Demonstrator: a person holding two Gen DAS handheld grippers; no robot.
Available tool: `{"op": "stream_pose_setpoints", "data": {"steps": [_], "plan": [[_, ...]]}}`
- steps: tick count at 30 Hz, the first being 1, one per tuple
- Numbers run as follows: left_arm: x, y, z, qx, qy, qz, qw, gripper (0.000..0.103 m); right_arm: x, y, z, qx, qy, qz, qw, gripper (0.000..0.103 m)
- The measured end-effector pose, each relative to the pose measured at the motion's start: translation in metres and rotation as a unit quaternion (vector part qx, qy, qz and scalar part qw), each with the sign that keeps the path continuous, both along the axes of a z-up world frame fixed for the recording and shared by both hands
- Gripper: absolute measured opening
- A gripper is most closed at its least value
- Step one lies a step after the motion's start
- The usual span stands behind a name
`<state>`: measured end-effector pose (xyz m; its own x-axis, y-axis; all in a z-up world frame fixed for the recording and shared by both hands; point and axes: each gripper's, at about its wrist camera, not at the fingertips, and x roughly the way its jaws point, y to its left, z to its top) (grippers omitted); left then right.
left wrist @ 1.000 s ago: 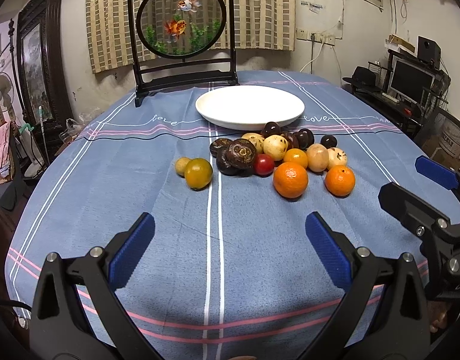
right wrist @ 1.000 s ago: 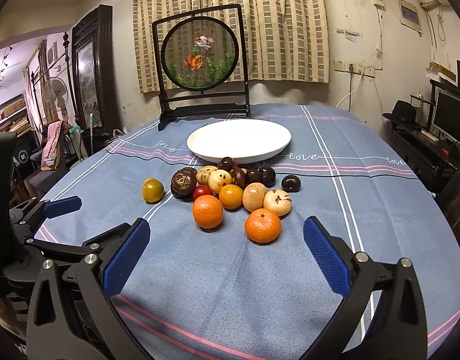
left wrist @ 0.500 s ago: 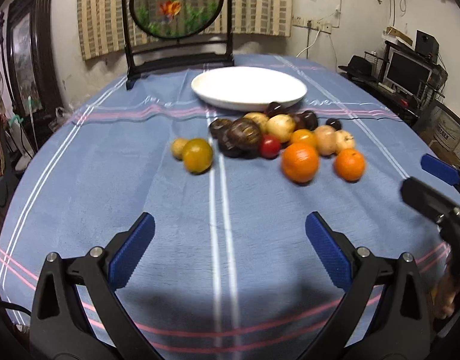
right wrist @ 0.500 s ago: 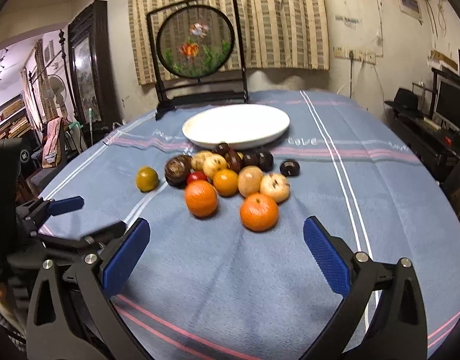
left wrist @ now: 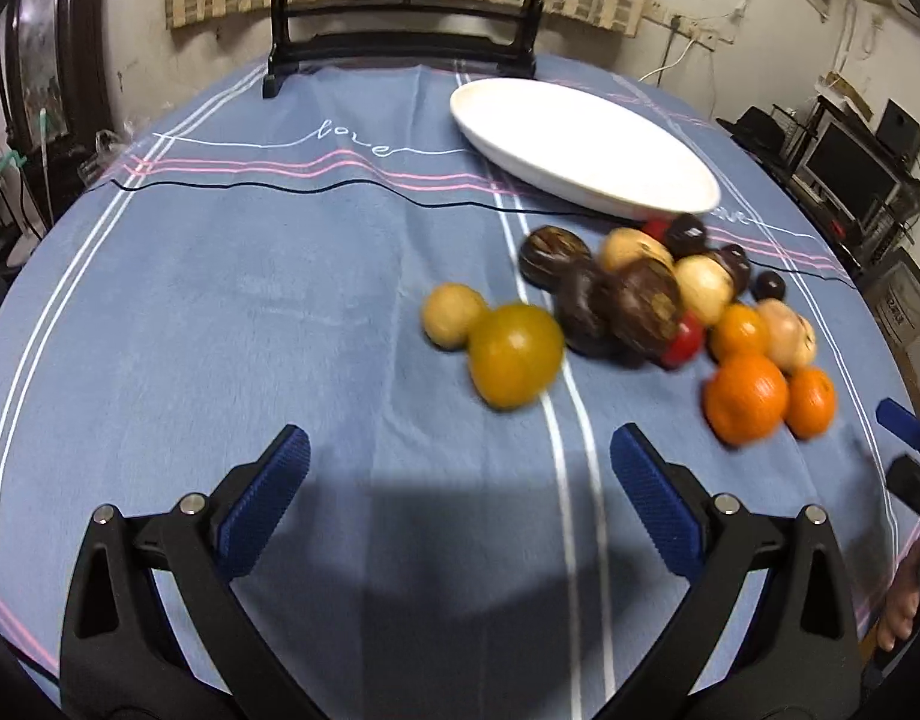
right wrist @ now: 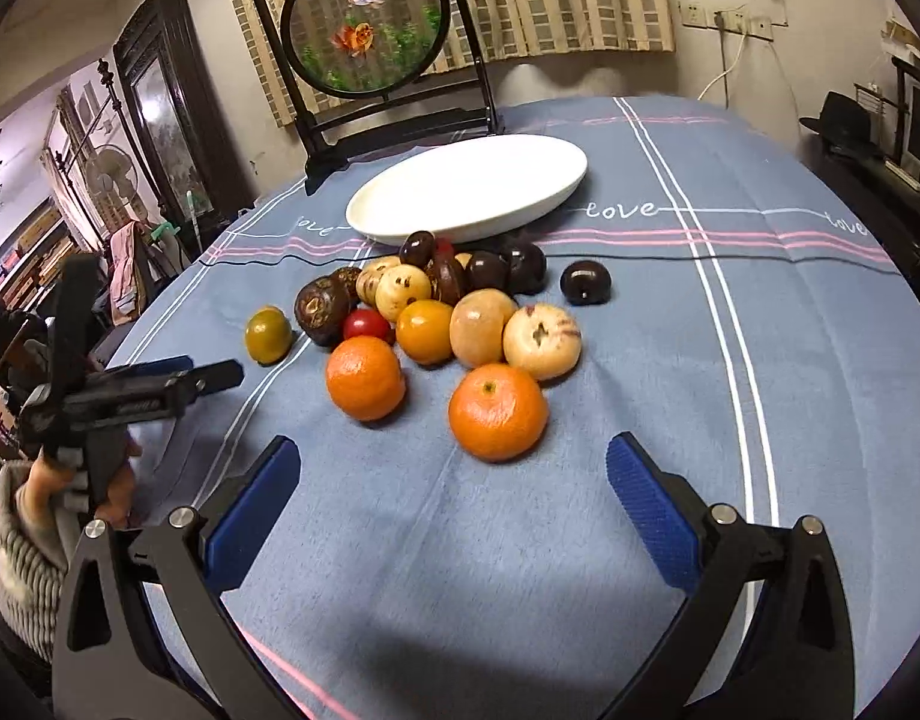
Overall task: Organize fruits
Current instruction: 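Grasp the olive-green round fruit with left tool while right tool grasps a tangerine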
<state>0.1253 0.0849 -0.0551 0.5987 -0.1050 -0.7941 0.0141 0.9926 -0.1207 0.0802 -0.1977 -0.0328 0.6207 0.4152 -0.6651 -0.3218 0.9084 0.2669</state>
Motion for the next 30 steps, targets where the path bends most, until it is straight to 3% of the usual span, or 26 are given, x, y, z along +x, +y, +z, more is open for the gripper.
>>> {"op": "stream_pose_setpoints", "data": {"steps": [1,3,5,6,13,20,24,27,30], "plan": [[0.006,-0.001,0.0,0.005,0.0,-0.005,1.0,0.1,0.003,-0.001,0.0,0.002,0.0,0.004,1.0,0.102],[0.013,-0.007,0.0,0.0,-0.001,-0.022,0.9998,0.078,0.01,-0.002,0.0,0.01,0.0,0.008,1.0,0.102],[0.019,-0.012,-0.003,-0.013,0.003,-0.036,0.9992,0.064,0.016,-0.005,-0.002,0.018,-0.001,0.01,1.0,0.102],[0.021,-0.014,-0.006,-0.018,0.006,-0.042,0.9989,0.062,0.019,-0.006,-0.004,0.021,0.0,0.01,1.0,0.102],[0.033,-0.03,-0.007,0.004,-0.007,-0.058,0.9983,0.062,0.037,-0.011,-0.019,0.055,0.041,0.023,0.997,0.102],[0.044,-0.029,-0.014,-0.009,0.008,-0.062,0.998,0.062,0.04,-0.007,-0.022,0.048,0.048,0.028,0.997,0.102],[0.045,-0.027,-0.013,-0.011,0.005,-0.06,0.9981,0.046,0.041,0.0,-0.022,0.027,0.049,0.033,0.998,0.102],[0.045,-0.023,-0.014,-0.015,0.005,-0.058,0.9982,0.042,0.044,0.007,-0.023,0.006,0.051,0.039,0.998,0.097],[0.046,-0.023,-0.015,-0.018,0.006,-0.061,0.998,0.042,0.051,0.008,-0.027,0.006,0.067,0.041,0.997,0.086]]}}
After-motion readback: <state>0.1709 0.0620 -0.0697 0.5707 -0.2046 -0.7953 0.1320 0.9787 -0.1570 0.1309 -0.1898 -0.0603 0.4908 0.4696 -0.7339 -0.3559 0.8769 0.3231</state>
